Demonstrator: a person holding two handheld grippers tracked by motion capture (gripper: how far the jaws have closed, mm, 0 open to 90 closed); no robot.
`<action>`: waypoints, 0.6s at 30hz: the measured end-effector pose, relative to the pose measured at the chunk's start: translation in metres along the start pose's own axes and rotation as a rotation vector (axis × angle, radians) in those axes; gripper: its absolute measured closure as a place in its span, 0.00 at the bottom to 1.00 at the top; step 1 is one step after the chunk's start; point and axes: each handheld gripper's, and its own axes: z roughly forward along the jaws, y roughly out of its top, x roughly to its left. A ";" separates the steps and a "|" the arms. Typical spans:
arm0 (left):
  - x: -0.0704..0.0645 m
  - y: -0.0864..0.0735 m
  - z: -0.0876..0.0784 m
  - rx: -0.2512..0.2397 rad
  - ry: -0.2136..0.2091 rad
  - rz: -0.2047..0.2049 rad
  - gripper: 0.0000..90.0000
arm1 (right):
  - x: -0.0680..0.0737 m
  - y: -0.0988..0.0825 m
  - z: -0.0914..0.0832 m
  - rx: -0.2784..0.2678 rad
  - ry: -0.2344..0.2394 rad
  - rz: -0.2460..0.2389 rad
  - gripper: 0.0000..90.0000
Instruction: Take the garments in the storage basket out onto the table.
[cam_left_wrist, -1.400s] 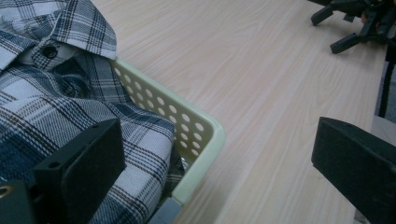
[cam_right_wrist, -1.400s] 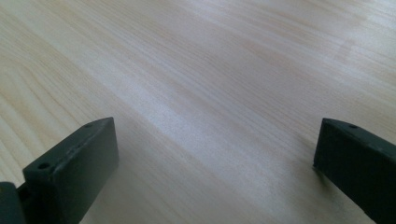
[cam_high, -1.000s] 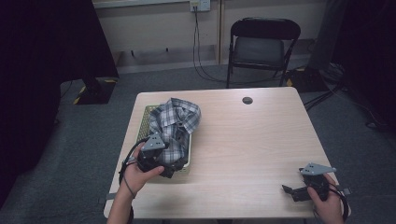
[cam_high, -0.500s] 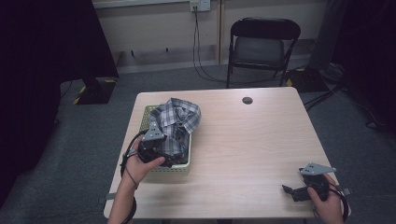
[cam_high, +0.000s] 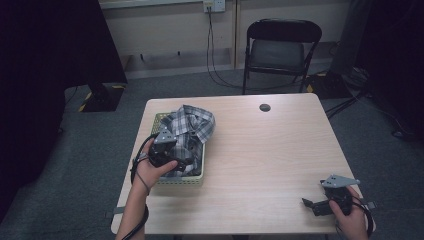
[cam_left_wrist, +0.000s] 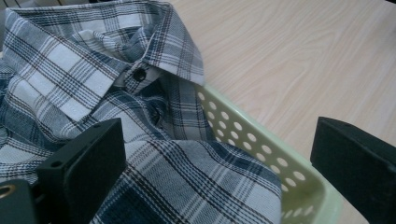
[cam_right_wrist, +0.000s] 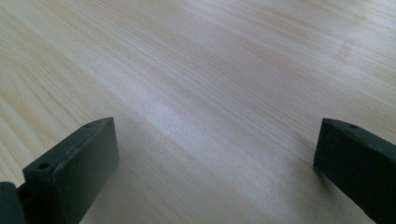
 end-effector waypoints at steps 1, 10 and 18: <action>0.001 0.000 0.001 0.004 0.004 -0.001 0.03 | 0.000 0.000 0.000 0.000 0.000 0.000 0.00; 0.015 0.000 0.011 0.061 0.056 -0.013 0.04 | 0.000 0.000 0.000 0.000 0.000 0.000 0.00; 0.025 0.000 0.019 0.084 0.090 -0.044 0.04 | 0.000 0.000 0.000 0.000 0.000 0.000 0.00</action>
